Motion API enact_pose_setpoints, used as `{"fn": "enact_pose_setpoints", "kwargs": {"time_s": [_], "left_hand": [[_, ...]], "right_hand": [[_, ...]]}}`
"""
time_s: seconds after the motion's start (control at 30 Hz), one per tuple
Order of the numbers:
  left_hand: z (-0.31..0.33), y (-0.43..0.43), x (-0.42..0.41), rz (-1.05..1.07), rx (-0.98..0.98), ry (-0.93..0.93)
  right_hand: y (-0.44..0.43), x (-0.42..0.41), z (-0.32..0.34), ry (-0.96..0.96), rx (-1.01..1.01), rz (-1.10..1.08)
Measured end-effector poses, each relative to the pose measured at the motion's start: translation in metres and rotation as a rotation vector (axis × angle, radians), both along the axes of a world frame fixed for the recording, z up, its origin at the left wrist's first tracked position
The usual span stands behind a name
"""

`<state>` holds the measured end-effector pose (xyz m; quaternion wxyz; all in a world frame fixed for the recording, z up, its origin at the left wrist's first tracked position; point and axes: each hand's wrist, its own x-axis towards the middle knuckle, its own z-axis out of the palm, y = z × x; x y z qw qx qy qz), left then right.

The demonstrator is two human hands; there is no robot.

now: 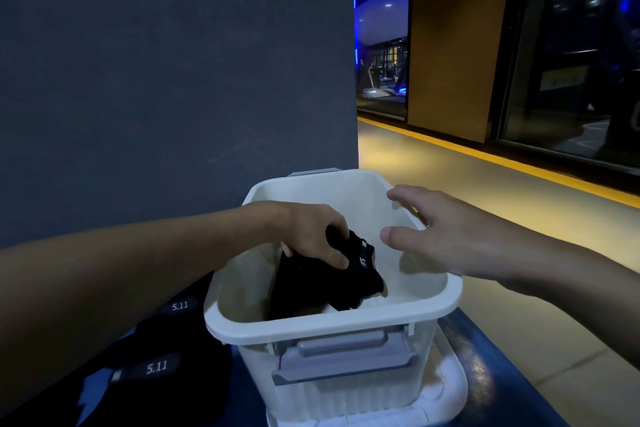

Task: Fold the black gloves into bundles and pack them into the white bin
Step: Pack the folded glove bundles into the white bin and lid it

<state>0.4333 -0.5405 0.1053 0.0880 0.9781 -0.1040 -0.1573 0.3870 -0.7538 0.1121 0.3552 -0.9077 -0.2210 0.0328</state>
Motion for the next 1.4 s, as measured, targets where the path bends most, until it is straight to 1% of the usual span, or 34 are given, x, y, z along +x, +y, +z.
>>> {"fn": "enact_pose_setpoints", "kwargs": {"time_s": [0.07, 0.17, 0.23, 0.33, 0.4, 0.5, 0.63, 0.7, 0.8, 0.87, 0.97, 1.03, 1.3, 1.4], "left_hand": [[-0.004, 0.004, 0.002, -0.048, 0.037, -0.003], [-0.009, 0.011, 0.005, -0.061, -0.001, 0.016], [-0.012, 0.014, 0.008, -0.011, -0.081, 0.033], [-0.014, 0.012, 0.010, 0.083, -0.266, 0.064], [-0.014, 0.010, 0.012, 0.090, -0.307, 0.094], [-0.017, 0.011, 0.014, 0.080, -0.277, 0.091], [-0.017, 0.010, 0.012, 0.025, -0.145, 0.045], [-0.016, 0.008, 0.011, -0.016, -0.047, 0.043], [-0.019, 0.003, 0.010, -0.103, 0.196, -0.017], [-0.022, 0.003, 0.011, -0.149, 0.260, -0.024], [-0.022, 0.008, 0.013, -0.196, 0.160, 0.047], [-0.021, 0.010, 0.012, -0.204, 0.139, 0.069], [-0.027, 0.009, 0.010, -0.205, 0.088, 0.029], [-0.023, 0.012, 0.012, -0.209, 0.060, 0.037]], "right_hand": [[0.000, 0.000, 0.000, 0.009, 0.008, 0.004], [0.001, 0.001, 0.000, 0.004, 0.008, 0.003], [0.002, 0.001, 0.000, 0.001, 0.012, -0.001], [0.002, 0.000, 0.000, -0.016, 0.003, -0.006], [0.002, -0.001, 0.000, -0.021, 0.001, -0.002], [0.001, -0.001, 0.000, -0.011, 0.015, 0.004], [0.002, -0.001, 0.001, -0.014, 0.020, 0.009], [0.002, -0.001, 0.000, -0.021, 0.012, 0.009], [0.001, -0.002, 0.000, -0.024, 0.008, 0.008], [0.001, -0.002, 0.000, -0.029, 0.003, 0.007], [0.002, -0.001, -0.001, -0.029, 0.010, 0.004], [0.002, 0.000, -0.001, -0.029, 0.015, -0.001], [0.003, 0.003, -0.002, -0.034, 0.005, 0.008], [0.000, 0.003, -0.002, 0.023, 0.037, 0.035]]}}
